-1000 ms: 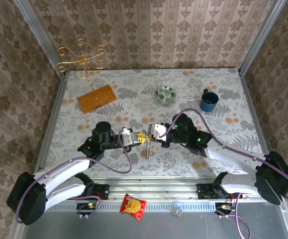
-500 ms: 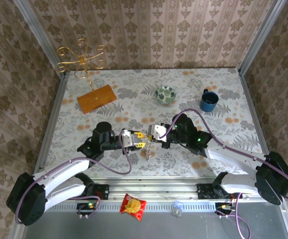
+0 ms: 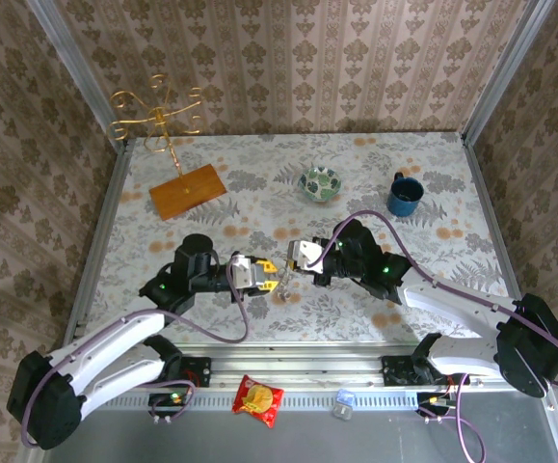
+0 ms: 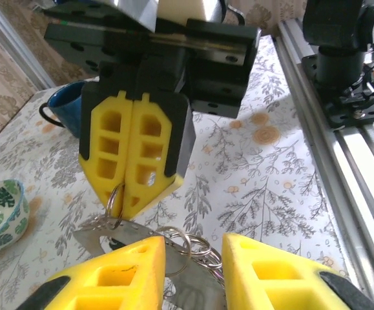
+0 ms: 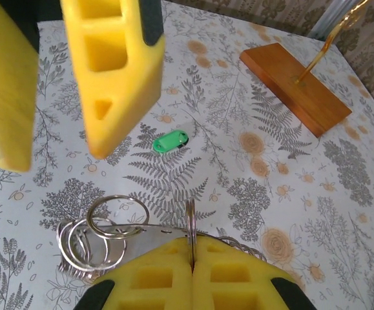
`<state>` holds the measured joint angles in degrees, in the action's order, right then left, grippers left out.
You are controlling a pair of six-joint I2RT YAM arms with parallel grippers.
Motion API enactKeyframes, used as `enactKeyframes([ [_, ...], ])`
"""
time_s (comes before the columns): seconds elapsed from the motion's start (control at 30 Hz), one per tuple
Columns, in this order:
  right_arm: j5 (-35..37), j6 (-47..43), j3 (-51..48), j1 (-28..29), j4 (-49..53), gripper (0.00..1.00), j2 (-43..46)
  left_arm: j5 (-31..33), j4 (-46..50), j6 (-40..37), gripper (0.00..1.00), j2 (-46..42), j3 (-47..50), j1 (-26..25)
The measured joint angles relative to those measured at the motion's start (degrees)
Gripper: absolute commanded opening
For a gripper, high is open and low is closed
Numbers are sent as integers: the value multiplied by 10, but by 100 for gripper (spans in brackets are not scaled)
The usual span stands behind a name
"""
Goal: Put the keys on the keyring
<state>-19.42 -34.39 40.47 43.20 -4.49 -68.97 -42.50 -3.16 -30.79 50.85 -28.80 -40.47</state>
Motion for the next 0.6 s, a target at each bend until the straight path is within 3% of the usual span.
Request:
enactKeyframes([
  [0.2, 2, -2, 1, 0, 3, 0, 0, 13, -2, -3, 34, -6, -3, 0],
  [0.4, -5, -2, 1, 0, 4, 0, 0, 110, -67, 5, 38, -25, 7, 0],
  [0.6, -19, -2, 1, 0, 4, 0, 0, 113, -97, 8, 40, 28, 7, 0],
])
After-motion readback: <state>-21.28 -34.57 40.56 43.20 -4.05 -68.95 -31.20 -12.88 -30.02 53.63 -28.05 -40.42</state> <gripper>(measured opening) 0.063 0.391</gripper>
